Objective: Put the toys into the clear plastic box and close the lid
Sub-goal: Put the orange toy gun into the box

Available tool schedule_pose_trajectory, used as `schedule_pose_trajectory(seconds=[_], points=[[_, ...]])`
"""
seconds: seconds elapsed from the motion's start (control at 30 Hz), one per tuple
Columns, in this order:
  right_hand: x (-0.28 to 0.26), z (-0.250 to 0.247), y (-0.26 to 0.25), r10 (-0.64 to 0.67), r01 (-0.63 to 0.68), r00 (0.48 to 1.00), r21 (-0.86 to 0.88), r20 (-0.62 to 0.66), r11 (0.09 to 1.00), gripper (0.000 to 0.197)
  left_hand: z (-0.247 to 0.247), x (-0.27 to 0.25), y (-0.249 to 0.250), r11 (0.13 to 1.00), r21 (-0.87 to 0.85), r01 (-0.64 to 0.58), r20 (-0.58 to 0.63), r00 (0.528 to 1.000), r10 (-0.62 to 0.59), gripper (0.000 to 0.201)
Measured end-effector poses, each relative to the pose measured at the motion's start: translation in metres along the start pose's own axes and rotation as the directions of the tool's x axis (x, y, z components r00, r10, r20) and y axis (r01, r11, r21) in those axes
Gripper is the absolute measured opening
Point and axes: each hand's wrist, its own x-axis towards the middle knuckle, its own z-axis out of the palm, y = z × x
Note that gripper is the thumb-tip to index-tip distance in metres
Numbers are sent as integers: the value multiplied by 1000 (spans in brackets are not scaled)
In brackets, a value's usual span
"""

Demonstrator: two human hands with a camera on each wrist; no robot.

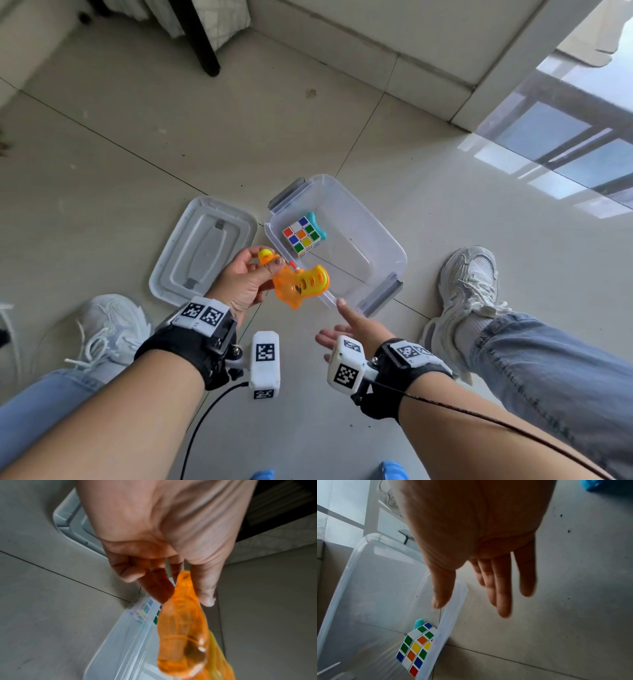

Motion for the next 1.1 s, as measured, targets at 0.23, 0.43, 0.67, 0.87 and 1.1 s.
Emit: schedule_pose_trajectory(seconds=[0.23, 0.43, 0.67, 0.87, 1.1], points=[[-16, 0, -5, -184, 210, 968, -150, 169, 966, 35, 22, -14, 4, 990, -30, -134, -79, 988, 132, 21], [-23, 16, -19, -348, 382, 906, -109, 241, 918, 8, 32, -17, -4, 987, 49, -153, -38, 987, 155, 23], [-18, 21, -58, -500, 502, 864, -57, 52, 863, 8, 25, 2, -7, 977, 145, -159, -178, 967, 184, 11], [-11, 20, -87, -452, 369, 876, -369, -170, 853, 31, -11, 38, -23, 988, 150, 49, -320, 947, 2, 11], [13, 49, -101, -394, 38, 885, -807, -246, 589, 19, -62, 64, -67, 949, 134, 284, -460, 866, -194, 23]])
